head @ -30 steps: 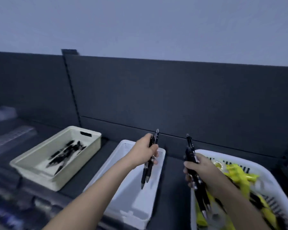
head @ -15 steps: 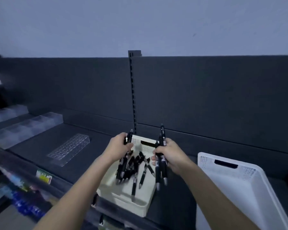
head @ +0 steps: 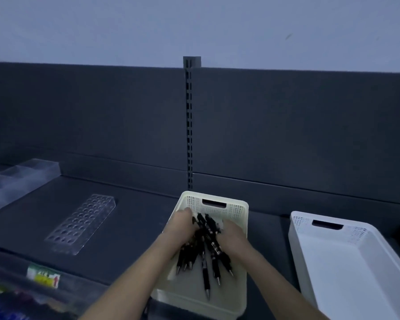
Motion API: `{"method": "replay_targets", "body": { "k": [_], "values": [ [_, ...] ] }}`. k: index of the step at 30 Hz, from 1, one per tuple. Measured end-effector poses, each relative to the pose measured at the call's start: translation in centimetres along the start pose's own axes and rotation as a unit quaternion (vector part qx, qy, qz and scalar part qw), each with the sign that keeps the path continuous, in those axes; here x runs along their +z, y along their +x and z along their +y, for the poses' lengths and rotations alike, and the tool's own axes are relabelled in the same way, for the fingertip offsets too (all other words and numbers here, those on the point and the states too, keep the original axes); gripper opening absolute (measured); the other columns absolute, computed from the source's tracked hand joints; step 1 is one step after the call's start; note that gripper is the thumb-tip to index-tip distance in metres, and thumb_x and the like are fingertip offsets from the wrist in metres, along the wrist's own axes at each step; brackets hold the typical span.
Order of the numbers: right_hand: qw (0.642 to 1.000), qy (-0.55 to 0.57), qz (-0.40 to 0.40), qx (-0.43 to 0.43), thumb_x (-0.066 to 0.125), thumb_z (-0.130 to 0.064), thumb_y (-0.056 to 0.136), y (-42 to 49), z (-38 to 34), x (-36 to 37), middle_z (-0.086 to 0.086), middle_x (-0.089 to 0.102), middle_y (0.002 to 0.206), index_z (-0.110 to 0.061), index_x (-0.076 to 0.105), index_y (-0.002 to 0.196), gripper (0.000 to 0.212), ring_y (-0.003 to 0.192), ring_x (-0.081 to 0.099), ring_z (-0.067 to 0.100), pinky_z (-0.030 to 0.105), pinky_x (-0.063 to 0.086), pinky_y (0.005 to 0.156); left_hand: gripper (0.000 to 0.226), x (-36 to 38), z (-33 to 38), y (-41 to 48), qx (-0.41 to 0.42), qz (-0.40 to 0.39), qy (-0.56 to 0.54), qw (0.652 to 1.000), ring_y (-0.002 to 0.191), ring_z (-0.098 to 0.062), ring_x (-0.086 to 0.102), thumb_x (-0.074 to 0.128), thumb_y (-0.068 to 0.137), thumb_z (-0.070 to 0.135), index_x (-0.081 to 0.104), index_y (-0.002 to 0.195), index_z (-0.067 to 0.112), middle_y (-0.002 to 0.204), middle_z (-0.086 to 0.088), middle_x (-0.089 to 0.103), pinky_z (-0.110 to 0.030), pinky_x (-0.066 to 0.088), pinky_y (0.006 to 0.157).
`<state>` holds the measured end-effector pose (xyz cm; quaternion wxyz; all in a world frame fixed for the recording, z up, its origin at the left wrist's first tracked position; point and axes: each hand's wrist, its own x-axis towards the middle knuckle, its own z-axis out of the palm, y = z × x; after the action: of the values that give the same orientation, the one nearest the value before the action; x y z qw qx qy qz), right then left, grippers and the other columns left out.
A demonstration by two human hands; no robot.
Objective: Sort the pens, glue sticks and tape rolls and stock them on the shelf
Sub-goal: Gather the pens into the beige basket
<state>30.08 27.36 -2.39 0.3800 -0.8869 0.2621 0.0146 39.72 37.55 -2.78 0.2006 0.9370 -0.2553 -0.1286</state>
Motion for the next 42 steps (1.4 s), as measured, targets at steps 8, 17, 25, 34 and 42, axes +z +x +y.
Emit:
{"method": "replay_targets", "body": {
  "k": [8,17,25,34,42],
  "values": [
    [0.966,-0.212,0.134,-0.056,0.042,-0.03,0.095,-5.0,2.6,-4.5,0.006,0.048,0.128,-0.01,0.048,0.124,0.036,0.116,0.046,0.021,0.029,0.039,0.097,0.027,0.6,1.6,-2.3,0.152,0.029,0.042,0.987,0.109,-0.025,0.054,0.045,0.094,0.026,0.054,0.115,0.011,0.113,-0.007,0.059,-0.034,0.044,0.091],
    [0.933,-0.305,0.184,0.053,0.035,-0.041,0.097,-11.2,9.9,-10.3,0.004,0.038,0.142,-0.013,0.039,0.136,0.048,0.13,0.035,0.024,0.032,0.03,0.104,0.039,3.0,11.5,-5.2,0.276,0.007,0.064,0.959,0.123,-0.021,0.044,0.04,0.097,0.029,0.043,0.133,0.015,0.131,-0.004,0.051,-0.033,0.04,0.1],
    [0.929,-0.286,0.208,0.106,0.036,-0.042,0.096,-17.9,18.9,-16.4,0.004,0.041,0.137,-0.014,0.04,0.133,0.047,0.125,0.039,0.024,0.032,0.033,0.101,0.04,8.5,22.0,-9.1,0.327,-0.013,0.067,0.943,0.129,-0.018,0.038,0.039,0.098,0.028,0.04,0.136,0.017,0.138,0.001,0.046,-0.03,0.036,0.103],
    [0.925,-0.25,0.246,0.143,0.04,-0.035,0.096,-27.0,32.3,-26.4,0.007,0.045,0.133,-0.012,0.038,0.137,0.048,0.124,0.041,0.026,0.033,0.038,0.098,0.034,16.6,36.5,-14.8,0.348,-0.02,0.026,0.937,0.118,-0.02,0.048,0.043,0.096,0.025,0.05,0.127,0.014,0.123,-0.003,0.056,-0.029,0.04,0.096],
    [0.93,-0.169,0.258,0.2,0.038,-0.02,0.097,-27.8,42.3,-33.3,0.009,0.05,0.104,-0.007,0.051,0.097,0.018,0.093,0.051,0.028,0.03,0.037,0.072,0.027,22.3,46.6,-14.1,0.362,-0.042,0.048,0.93,0.105,-0.024,0.052,0.041,0.096,0.02,0.059,0.109,0.006,0.108,-0.009,0.06,-0.038,0.046,0.085]
  ]
}}
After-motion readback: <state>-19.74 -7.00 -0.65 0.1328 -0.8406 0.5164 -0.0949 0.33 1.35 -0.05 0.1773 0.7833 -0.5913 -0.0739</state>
